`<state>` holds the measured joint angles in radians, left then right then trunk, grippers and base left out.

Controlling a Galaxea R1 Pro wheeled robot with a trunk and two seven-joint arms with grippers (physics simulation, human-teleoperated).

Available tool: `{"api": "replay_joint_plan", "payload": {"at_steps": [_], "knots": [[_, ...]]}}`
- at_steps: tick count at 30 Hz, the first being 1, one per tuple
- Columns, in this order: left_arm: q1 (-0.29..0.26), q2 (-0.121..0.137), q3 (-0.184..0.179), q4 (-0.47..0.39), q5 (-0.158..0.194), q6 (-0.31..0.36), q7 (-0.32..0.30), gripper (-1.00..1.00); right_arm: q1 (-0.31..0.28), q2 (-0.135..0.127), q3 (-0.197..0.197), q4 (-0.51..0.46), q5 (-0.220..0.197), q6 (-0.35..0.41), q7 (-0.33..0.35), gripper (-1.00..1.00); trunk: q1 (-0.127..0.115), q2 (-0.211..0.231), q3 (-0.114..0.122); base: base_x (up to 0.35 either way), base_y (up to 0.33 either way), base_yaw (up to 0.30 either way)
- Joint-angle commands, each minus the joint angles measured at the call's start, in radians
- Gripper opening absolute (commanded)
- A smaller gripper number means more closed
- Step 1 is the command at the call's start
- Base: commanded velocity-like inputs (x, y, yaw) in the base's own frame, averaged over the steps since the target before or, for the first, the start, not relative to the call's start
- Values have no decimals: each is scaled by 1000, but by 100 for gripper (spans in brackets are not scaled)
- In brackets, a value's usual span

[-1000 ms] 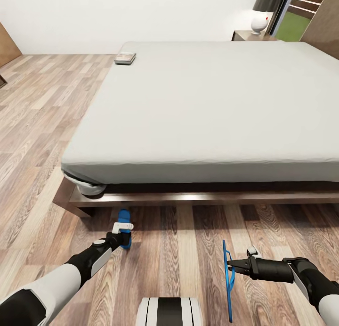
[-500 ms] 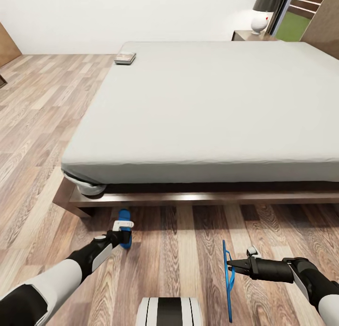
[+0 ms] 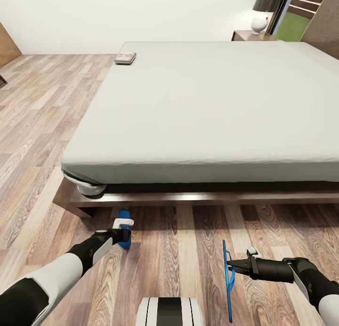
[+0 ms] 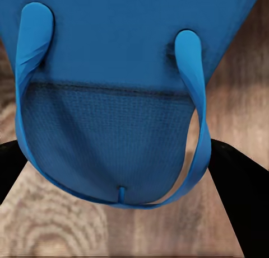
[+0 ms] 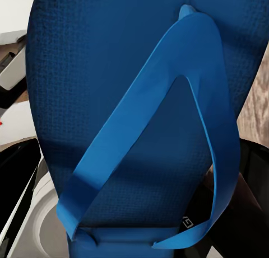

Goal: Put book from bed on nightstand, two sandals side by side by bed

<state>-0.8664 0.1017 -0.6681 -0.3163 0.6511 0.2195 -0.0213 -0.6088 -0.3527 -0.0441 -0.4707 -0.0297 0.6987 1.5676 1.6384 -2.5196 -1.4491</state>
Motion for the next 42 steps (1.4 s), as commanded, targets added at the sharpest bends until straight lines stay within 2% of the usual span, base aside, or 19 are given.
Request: {"api": "replay_joint_plan", "payload": {"at_steps": [1, 11, 17, 24, 27, 31, 38, 42], "knots": [[-2, 1, -3, -2, 2, 10, -1, -100, 0, 0, 0, 0, -1, 11, 3, -100, 0, 0, -1, 0, 0, 0], [-26, 0, -2, 0, 4, 87, 16, -100, 0, 0, 0, 0, -1, 10, 3, -100, 0, 0, -1, 0, 0, 0], [-44, 0, -2, 0, 2, 185, 17, -100, 0, 0, 0, 0, -1, 10, 3, -100, 0, 0, -1, 0, 0, 0], [-47, -2, -2, 3, 1, 211, 15, -100, 0, 1, 0, 0, -1, 10, 3, -100, 0, 0, -1, 0, 0, 0], [-48, -1, -2, 4, 1, 213, 16, -100, 0, 1, 0, 0, -1, 10, 3, -100, 1, -1, -12, 0, 0, 0], [-48, 1, -2, 4, 2, 213, 16, -100, 0, 0, -1, 0, -1, 10, 3, -100, 1, -1, -12, 0, 0, 0], [-56, -4, -2, 4, 1, 215, 17, -100, 0, 0, -3, 0, -2, 10, 3, -100, 4, -2, -35, 0, 0, 0], [-59, -2, -2, 0, 2, 258, 17, -100, 0, 0, -3, 0, -2, 10, 3, -100, 4, -2, -35, 0, 0, 0]]}}
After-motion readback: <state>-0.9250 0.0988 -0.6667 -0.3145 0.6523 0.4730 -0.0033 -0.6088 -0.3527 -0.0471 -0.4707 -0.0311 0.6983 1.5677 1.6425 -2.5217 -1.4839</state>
